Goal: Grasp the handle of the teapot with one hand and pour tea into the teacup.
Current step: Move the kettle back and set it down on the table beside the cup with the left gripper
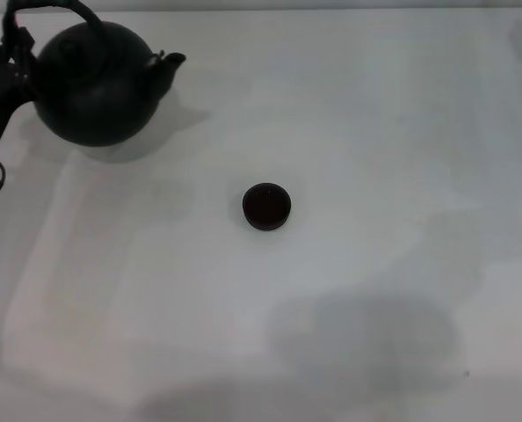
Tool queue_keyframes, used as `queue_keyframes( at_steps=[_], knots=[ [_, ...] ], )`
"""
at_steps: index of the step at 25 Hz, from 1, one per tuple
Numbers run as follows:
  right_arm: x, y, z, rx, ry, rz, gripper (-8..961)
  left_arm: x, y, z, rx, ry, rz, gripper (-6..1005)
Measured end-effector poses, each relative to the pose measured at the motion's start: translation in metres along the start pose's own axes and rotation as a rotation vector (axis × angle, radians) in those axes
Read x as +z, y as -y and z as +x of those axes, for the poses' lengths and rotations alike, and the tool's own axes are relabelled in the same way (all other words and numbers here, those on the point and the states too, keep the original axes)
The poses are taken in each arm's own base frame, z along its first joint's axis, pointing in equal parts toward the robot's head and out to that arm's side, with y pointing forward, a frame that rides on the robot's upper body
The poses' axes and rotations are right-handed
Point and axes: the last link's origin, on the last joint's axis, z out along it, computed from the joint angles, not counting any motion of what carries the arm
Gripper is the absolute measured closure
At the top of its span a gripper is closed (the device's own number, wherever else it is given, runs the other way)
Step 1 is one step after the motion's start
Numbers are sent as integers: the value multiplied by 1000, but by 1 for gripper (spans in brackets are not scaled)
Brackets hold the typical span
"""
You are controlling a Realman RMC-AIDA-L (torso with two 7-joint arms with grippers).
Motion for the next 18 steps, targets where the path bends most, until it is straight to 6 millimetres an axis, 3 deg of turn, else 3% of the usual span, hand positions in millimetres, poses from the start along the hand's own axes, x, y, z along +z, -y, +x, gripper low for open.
queue_keyframes(
  at_steps=[7,18],
  knots=[
    [0,1,0,-2,0,1,125,10,-12,-5,62,61,-82,912],
    [-1,0,3,3,-7,1,125,14,-16,-11,84,110,-98,912]
  ],
)
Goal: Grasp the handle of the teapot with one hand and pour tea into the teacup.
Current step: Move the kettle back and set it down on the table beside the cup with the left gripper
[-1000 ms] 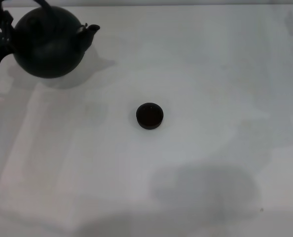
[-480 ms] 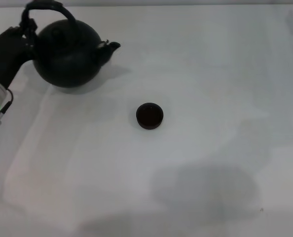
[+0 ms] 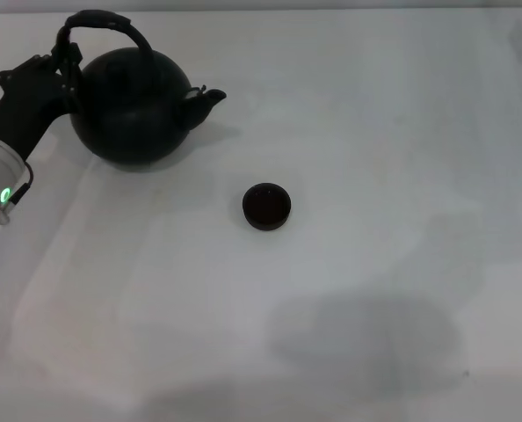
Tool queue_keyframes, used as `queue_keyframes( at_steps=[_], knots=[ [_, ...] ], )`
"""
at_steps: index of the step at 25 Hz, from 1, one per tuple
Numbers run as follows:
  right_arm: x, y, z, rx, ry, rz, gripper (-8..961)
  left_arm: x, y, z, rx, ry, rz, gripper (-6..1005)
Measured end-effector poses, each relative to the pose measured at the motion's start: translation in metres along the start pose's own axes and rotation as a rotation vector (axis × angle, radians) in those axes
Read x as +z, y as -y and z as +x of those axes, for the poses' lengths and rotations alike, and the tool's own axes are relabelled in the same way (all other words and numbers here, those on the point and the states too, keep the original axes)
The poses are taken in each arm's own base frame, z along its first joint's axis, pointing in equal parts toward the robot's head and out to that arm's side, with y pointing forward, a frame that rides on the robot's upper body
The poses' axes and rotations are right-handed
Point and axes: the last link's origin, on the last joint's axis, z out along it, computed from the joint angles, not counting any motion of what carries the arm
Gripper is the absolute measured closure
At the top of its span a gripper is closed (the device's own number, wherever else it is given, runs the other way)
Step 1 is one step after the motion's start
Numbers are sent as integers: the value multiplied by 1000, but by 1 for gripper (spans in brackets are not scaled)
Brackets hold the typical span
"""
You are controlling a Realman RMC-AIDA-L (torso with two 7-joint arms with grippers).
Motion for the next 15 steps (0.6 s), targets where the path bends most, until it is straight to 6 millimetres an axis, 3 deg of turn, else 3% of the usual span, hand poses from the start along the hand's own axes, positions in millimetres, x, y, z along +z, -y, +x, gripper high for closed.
queue_keyframes(
  at_steps=[15],
  knots=[
    [0,-2,1,2,-1,-3,125,2,3,-3,11,38,8,912]
  ],
)
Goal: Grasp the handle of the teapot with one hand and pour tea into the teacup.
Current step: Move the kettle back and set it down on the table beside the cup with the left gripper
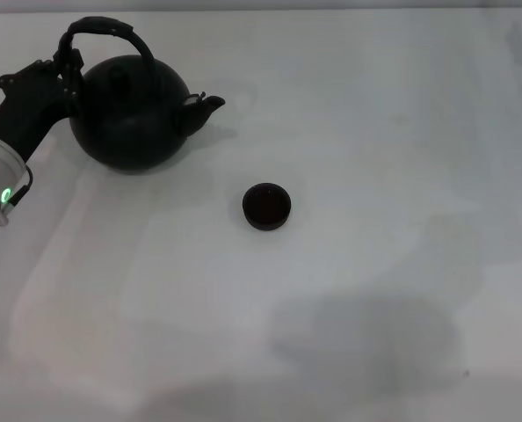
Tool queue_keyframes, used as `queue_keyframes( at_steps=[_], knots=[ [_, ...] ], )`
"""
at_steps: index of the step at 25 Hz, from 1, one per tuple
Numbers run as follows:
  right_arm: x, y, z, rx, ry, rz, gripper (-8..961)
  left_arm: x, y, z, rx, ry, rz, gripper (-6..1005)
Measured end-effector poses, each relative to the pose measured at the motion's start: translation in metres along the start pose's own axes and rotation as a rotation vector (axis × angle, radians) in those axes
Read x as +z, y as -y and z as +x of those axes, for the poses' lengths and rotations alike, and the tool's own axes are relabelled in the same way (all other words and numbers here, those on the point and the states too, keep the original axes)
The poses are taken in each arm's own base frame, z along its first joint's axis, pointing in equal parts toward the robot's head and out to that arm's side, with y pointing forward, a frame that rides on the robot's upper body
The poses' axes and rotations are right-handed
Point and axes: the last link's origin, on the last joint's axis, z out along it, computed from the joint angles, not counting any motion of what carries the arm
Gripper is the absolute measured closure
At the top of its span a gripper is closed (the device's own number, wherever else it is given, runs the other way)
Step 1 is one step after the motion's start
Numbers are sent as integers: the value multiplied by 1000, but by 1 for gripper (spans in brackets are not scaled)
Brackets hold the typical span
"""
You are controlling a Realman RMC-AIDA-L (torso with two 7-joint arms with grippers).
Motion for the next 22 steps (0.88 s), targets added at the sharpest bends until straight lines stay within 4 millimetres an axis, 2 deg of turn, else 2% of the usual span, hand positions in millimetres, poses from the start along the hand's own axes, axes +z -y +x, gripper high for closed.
queue_keyframes(
  at_steps=[14,17,22],
  knots=[
    [0,1,0,0,0,2,125,0,1,0,6,6,2,912],
    [-1,2,0,-1,-1,4,125,-1,1,-1,5,7,4,825],
    [-2,6,2,-1,-2,9,125,-5,2,-2,1,0,8,602]
  ],
)
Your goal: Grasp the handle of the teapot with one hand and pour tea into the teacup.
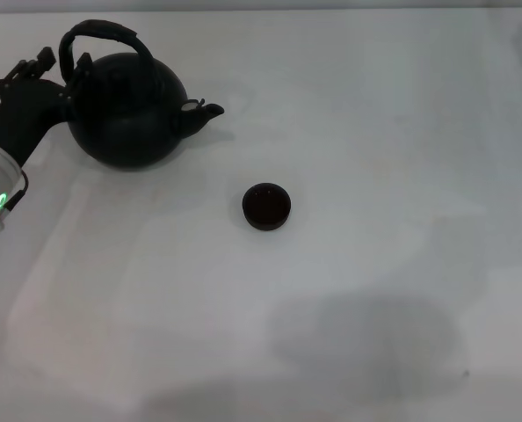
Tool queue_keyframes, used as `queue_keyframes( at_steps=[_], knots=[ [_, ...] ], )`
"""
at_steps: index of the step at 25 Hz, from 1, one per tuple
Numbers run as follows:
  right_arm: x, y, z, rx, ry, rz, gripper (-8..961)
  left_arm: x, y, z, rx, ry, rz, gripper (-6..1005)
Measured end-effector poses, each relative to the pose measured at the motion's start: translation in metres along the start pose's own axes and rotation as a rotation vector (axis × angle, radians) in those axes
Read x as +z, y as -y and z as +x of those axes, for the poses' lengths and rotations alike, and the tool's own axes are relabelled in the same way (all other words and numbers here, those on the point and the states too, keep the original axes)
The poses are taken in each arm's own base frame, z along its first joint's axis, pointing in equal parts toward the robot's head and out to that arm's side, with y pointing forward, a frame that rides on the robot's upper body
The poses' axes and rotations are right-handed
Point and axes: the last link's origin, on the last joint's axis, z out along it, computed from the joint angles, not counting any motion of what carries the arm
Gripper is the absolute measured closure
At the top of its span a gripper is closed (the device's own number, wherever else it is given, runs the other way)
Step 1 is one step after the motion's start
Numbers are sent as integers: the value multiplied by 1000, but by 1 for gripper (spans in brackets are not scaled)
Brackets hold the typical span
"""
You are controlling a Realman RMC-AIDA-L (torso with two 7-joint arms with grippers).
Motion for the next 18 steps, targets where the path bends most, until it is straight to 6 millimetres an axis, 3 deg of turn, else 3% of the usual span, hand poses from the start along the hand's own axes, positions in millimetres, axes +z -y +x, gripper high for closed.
queue_keyframes(
  at_steps=[6,16,18],
  knots=[
    [-1,3,1,-2,-1,3,125,-13,4,-3,-27,-27,18,369],
    [-3,6,3,-12,-7,4,125,-50,20,-12,-153,-79,109,193],
    [-4,6,4,-14,-9,4,125,-57,26,-13,-172,-93,148,194]
  ],
)
